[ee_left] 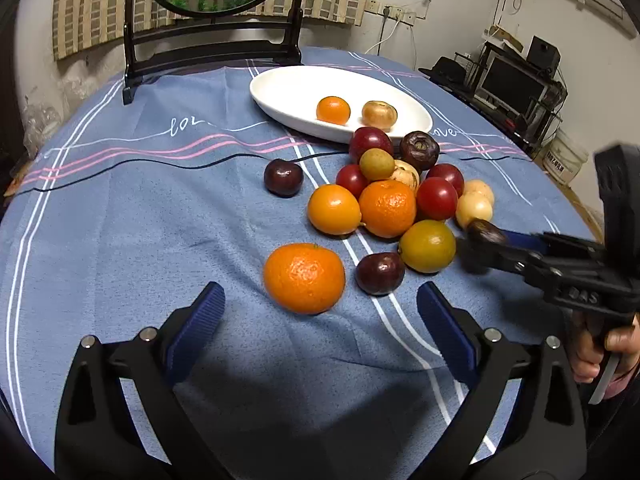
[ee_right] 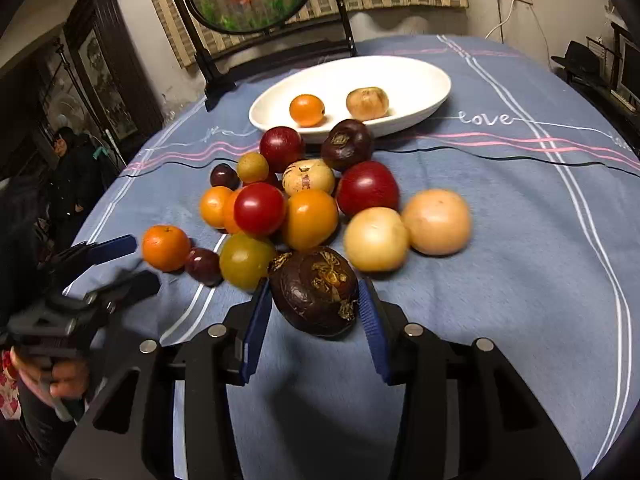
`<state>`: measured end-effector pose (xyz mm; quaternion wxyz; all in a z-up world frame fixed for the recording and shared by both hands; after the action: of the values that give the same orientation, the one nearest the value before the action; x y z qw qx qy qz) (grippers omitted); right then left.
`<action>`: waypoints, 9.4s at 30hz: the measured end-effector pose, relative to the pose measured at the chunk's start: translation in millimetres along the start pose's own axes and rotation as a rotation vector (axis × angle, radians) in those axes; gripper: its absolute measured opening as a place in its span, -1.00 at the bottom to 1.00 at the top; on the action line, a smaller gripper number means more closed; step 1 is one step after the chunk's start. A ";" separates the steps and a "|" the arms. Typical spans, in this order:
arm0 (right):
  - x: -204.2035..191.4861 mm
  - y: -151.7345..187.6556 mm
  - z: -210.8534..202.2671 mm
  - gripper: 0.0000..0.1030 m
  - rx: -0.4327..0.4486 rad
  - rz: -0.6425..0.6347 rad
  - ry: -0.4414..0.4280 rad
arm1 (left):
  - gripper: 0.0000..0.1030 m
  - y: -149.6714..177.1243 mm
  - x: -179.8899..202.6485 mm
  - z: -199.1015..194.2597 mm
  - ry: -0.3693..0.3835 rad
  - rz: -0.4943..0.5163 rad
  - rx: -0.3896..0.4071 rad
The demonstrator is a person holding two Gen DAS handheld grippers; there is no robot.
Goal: Organize fruits
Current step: 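Grasp the large mandarin with the left tool while the right tool grasps the dark purple mottled fruit, then lower the mandarin onto the plate with the left tool while the right tool releases the purple fruit there, then grasp the dark red plum with the left tool while the right tool grasps the pale yellow fruit, then carry the plum with the left tool while the right tool carries the yellow fruit over the plate, then open the left tool onto the plate while the right tool releases the yellow fruit there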
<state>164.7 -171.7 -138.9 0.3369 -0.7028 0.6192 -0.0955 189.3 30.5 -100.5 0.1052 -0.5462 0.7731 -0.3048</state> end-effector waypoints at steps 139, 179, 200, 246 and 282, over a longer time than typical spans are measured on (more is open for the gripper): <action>22.7 -18.5 11.3 0.23 0.000 0.025 0.201 | 0.56 -19.3 35.7 21.8 -0.026 0.242 -0.050; 15.7 -16.7 29.1 -0.31 -0.080 -0.002 0.274 | -0.28 -7.2 45.2 43.3 -0.030 0.274 -0.137; 13.5 -13.7 21.6 -0.31 -0.072 -0.059 0.261 | -0.37 -7.6 46.0 43.3 -0.084 0.111 -0.122; 68.8 -177.3 50.1 -0.32 0.050 -0.132 0.225 | -0.37 -240.5 22.2 120.1 -0.167 -0.032 -0.052; 80.7 -161.6 25.5 0.05 0.065 -0.161 0.225 | 0.72 -229.4 22.7 120.9 -0.269 0.036 -0.067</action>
<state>326.3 -237.1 -85.4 0.2792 -0.7237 0.5914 -0.2202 419.6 -83.1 -57.9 0.1952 -0.5713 0.7715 -0.2008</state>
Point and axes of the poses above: each gripper's, at about its wrist camera, not at the fingertips, and z roughly the way its jaws point, x to its right, y to its underside, the point moved 6 cm from there along z, roughly the way its jaws point, and after that the axes turned 6 degrees about -x, right-handed, at the moved point
